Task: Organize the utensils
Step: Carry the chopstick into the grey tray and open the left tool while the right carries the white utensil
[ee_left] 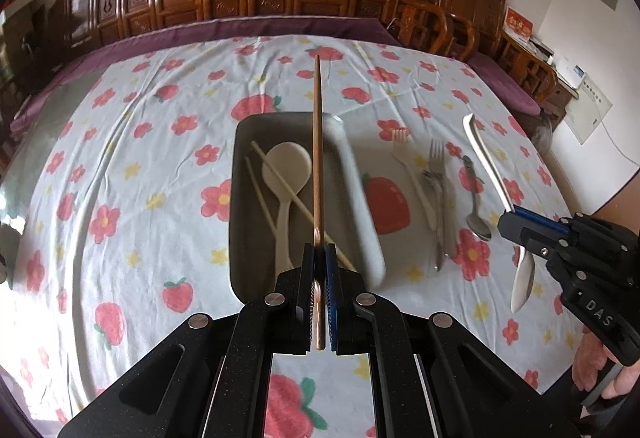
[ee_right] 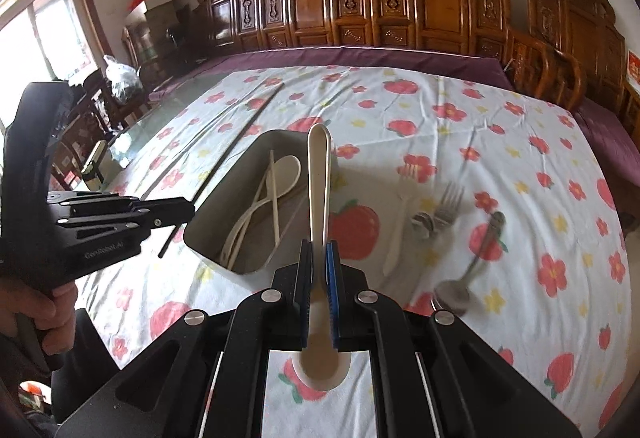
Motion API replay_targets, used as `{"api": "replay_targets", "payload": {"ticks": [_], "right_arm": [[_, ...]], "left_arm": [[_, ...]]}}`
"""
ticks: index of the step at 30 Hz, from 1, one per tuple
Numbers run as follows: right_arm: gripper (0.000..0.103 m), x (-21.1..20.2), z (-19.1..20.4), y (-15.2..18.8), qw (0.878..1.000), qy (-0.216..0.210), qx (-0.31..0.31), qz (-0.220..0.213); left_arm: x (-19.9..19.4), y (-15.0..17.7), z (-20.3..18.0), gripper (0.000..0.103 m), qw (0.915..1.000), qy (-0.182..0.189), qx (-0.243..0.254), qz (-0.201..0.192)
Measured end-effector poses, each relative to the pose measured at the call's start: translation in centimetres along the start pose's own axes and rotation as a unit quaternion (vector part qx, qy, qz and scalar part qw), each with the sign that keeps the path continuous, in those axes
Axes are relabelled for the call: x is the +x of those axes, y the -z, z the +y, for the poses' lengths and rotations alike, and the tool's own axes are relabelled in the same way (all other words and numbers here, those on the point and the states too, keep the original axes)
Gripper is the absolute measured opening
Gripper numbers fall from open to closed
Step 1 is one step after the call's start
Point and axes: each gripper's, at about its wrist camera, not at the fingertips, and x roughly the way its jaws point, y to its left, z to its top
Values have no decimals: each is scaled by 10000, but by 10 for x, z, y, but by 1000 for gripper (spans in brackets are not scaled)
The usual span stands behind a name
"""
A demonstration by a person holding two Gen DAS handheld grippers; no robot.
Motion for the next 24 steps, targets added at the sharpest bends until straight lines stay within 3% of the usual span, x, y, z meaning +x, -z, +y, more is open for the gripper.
{"api": "replay_targets", "payload": {"ticks": [14, 24], "right_arm": [[9, 28, 23, -18, 9997, 30, -138, 183], [9, 46, 32, -21, 9993, 28, -196, 320]], "left_arm": [[47, -6, 33, 5, 9980, 244, -126, 570], [57, -7, 41, 5, 9972, 288, -185, 663]]}}
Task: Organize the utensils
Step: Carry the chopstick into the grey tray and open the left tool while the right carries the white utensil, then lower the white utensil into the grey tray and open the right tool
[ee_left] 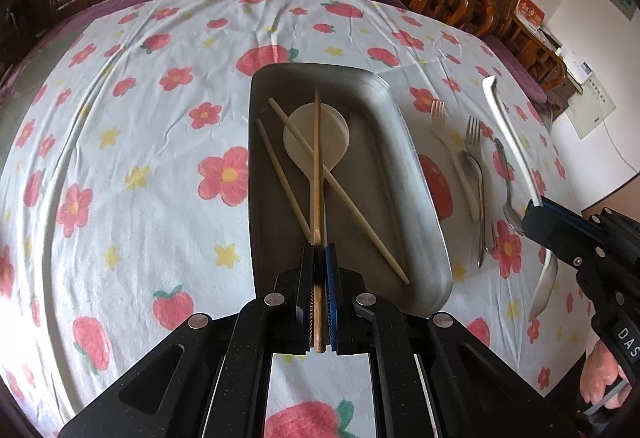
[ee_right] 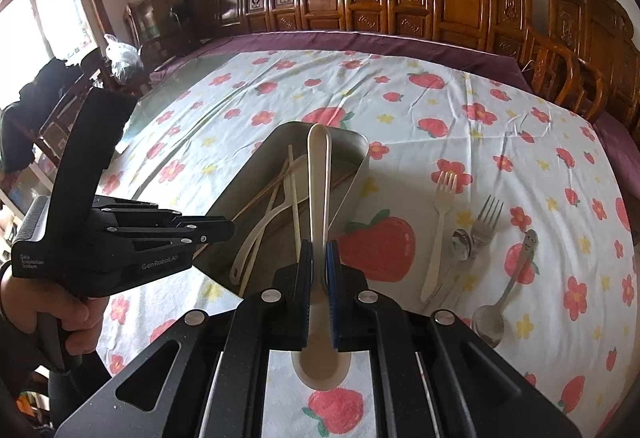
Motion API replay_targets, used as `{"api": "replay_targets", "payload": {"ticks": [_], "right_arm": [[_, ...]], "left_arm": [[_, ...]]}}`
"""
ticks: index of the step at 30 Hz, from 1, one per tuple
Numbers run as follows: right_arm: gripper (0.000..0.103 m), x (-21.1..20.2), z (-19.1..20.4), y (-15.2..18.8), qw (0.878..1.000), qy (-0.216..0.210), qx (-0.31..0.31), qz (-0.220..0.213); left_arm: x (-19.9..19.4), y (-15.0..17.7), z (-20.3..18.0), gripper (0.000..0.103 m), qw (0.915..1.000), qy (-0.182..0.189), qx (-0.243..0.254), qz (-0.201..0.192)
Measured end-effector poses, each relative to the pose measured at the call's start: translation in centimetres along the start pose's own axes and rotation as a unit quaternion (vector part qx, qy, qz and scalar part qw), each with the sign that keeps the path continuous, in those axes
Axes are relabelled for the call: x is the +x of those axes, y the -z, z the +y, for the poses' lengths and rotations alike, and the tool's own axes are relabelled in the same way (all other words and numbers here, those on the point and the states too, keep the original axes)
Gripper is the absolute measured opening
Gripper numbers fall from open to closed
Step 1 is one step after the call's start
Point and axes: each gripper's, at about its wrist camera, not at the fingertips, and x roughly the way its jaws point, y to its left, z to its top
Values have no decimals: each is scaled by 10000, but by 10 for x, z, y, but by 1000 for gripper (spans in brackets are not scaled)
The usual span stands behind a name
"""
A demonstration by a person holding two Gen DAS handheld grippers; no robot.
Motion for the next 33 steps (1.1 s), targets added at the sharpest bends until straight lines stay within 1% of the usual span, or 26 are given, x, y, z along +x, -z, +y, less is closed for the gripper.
{"api": "replay_targets", "payload": {"ticks": [2, 9, 14, 24, 33], "right_arm": [[9, 4, 2, -2, 10000, 8, -11, 25], [9, 20, 5, -11, 9999, -36, 35, 124], [9, 36, 10, -23, 9997, -169, 129, 149], [9, 71, 29, -48, 9993, -282, 114, 216], [10, 93, 25, -52, 9988, -153, 243, 392]], "left_arm": [[0, -1, 2, 5, 10000, 27, -18, -13], [-16, -3, 11, 5, 9996, 73, -87, -250], [-34, -1, 22, 5, 9990, -44, -94, -442], [-60, 5, 55, 5, 9970, -328, -231, -657], [-73, 7, 71, 5, 9958, -437, -239, -767]]}}
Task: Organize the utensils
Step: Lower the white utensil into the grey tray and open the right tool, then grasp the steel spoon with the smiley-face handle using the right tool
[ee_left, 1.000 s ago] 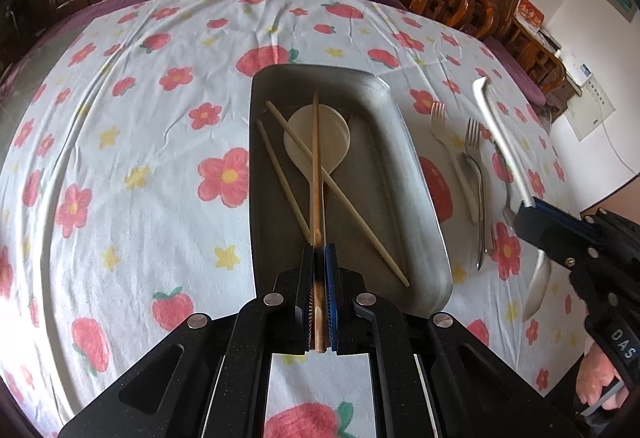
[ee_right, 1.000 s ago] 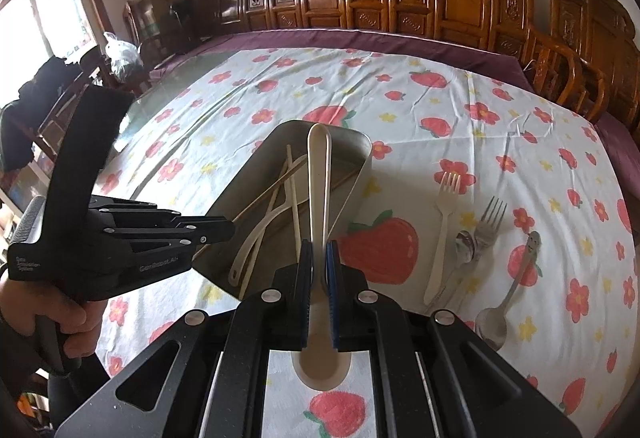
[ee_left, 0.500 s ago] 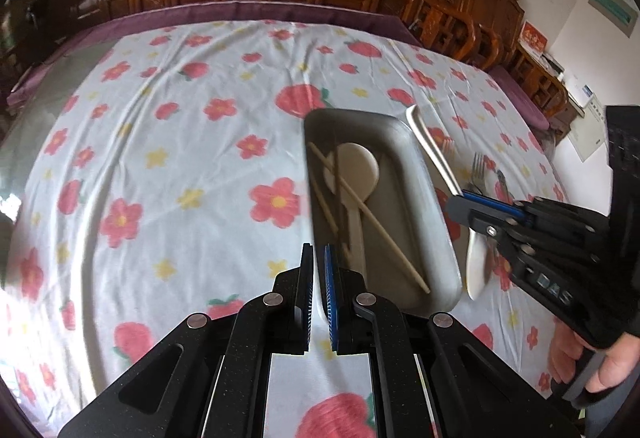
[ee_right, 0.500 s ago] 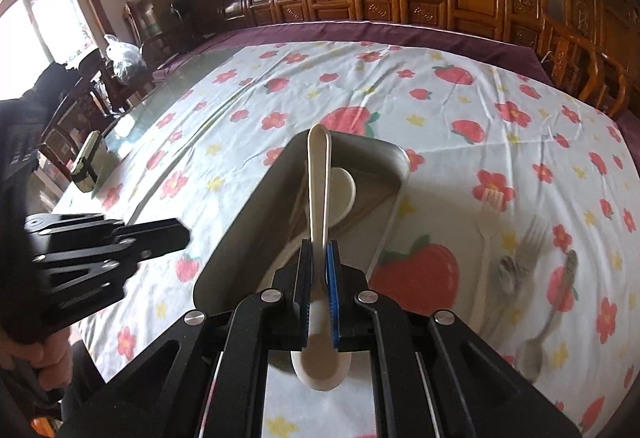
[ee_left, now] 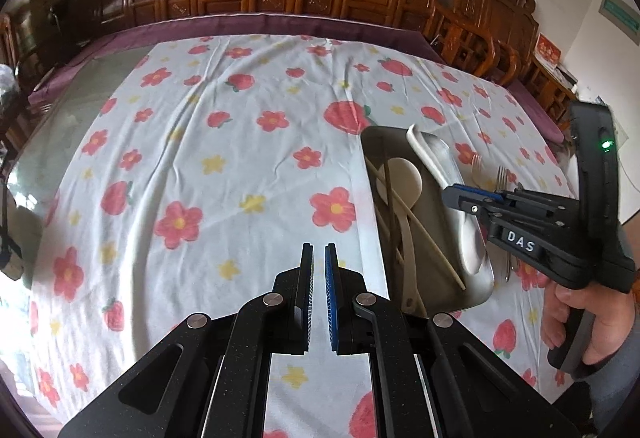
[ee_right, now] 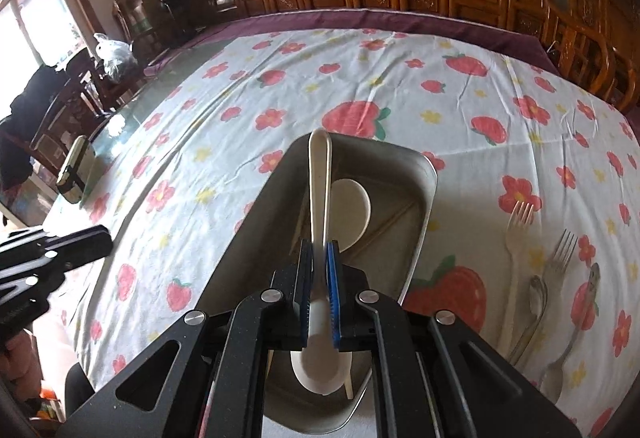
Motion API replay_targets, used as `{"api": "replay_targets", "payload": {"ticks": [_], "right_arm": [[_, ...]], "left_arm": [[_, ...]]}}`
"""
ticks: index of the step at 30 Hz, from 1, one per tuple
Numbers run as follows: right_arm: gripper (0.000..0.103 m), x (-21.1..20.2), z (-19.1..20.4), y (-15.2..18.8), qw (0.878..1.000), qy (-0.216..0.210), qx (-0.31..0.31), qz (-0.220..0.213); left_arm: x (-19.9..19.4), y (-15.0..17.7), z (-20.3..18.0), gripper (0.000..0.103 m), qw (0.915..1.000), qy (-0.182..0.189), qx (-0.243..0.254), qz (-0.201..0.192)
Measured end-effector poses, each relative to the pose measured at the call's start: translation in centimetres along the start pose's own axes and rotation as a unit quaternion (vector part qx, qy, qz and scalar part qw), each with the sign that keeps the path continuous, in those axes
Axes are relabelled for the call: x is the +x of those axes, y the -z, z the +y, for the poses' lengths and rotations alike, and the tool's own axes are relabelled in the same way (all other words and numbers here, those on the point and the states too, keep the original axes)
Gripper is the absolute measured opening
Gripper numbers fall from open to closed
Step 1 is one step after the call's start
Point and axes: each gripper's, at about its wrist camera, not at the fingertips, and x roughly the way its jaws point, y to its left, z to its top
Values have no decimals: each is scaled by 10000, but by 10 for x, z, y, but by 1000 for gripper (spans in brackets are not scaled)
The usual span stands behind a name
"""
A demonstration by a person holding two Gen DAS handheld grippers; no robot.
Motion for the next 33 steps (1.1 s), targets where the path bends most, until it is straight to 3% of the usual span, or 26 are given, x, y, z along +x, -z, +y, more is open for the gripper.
{"api": "replay_targets", "payload": {"ticks": [9, 19, 33], "right_arm": [[10, -3, 5, 5, 9999, 63, -152, -16], [10, -54, -4, 22, 9994, 96, -173, -298], [10, -110, -77, 82, 9969, 721, 83, -304]], "left_arm": [[-12, 0, 4, 5, 9999, -20, -20, -120], [-19, 4, -9, 5, 9999, 19, 23, -163], [-23, 5, -46, 13, 9995, 129, 204, -195]]}}
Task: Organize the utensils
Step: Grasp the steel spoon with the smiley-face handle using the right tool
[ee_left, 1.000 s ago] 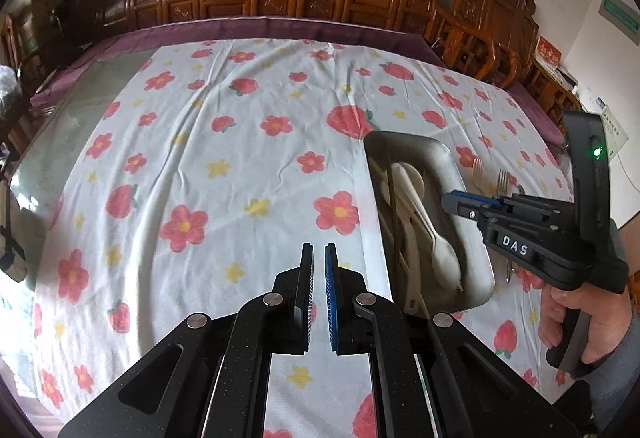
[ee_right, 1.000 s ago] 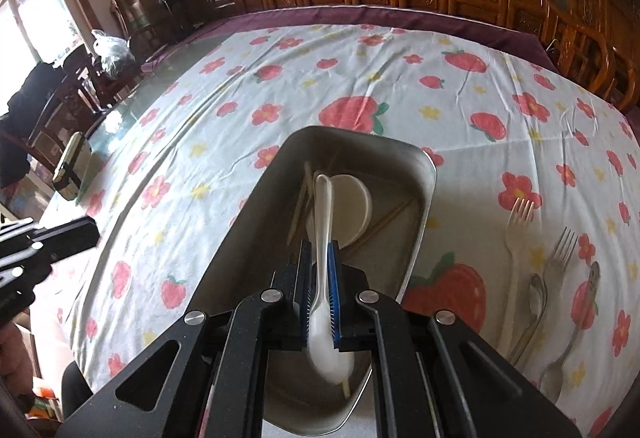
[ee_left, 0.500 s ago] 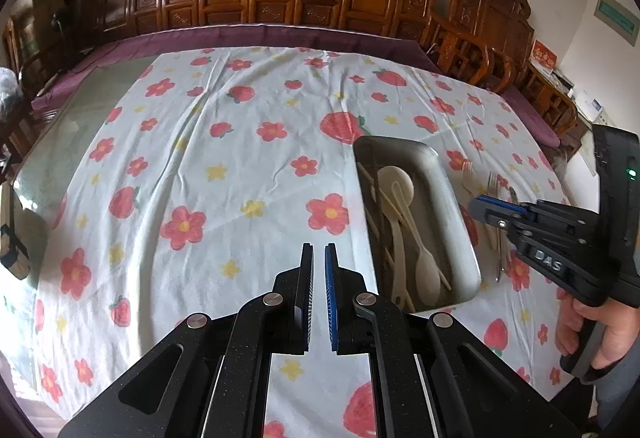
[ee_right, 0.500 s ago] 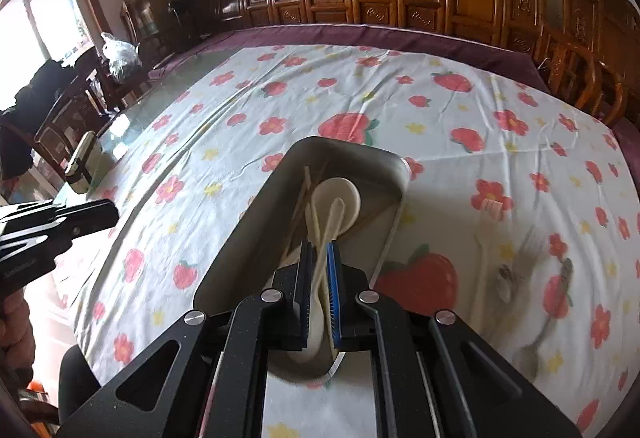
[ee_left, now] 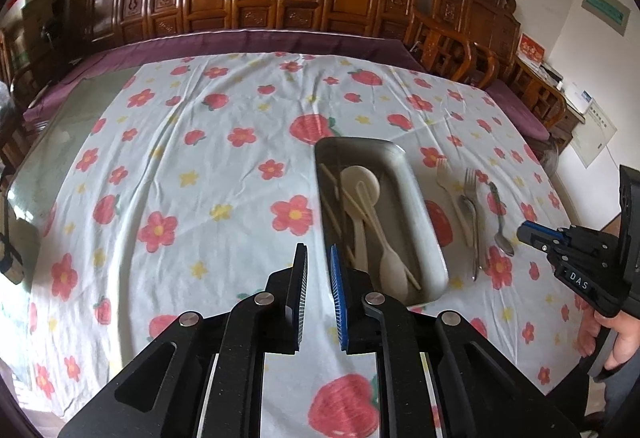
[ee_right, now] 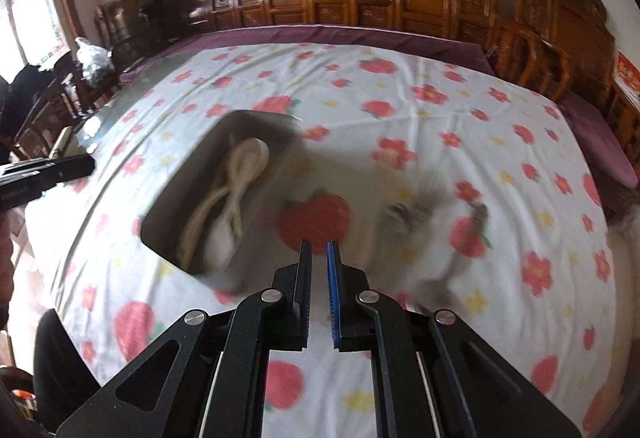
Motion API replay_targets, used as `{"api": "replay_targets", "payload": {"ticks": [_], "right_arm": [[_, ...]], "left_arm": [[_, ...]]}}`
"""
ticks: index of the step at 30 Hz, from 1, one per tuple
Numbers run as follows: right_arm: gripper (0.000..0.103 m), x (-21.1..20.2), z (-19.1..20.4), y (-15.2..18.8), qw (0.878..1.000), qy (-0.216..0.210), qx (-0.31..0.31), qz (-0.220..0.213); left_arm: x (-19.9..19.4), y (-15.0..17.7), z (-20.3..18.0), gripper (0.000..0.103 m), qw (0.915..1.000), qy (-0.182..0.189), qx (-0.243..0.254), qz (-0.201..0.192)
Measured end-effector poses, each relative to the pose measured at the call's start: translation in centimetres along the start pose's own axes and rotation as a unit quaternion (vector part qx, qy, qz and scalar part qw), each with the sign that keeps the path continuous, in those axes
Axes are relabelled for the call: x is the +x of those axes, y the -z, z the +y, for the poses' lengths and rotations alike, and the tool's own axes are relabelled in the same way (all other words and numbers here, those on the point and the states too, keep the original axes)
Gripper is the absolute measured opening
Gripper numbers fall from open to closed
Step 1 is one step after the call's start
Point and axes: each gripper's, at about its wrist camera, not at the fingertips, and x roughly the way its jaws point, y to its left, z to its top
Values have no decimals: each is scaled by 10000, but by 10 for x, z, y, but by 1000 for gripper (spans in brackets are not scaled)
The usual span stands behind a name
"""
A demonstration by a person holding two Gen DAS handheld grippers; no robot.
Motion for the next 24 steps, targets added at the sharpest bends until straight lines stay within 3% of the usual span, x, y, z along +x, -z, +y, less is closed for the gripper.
{"api": "replay_targets", "payload": {"ticks": [4, 6, 9, 15, 24], "right_arm": [[10, -4, -29, 14, 9997, 169, 192, 51], [10, -2, -46, 21, 9991, 279, 301, 113], [24, 1, -65, 28, 9982, 407, 418, 167], [25, 22, -88, 30, 9970, 445, 551, 326], [25, 74, -105, 18, 9940, 427, 693, 735]], "left_arm": [[3, 0, -15, 24, 9999, 85, 80, 2], [5, 0, -23, 35, 9999, 127, 116, -3], [10, 0, -35, 46, 9997, 179, 185, 19], [17, 1, -58, 64, 9991, 292, 304, 33], [28, 10, -89, 65, 9976, 390, 540, 202]]}}
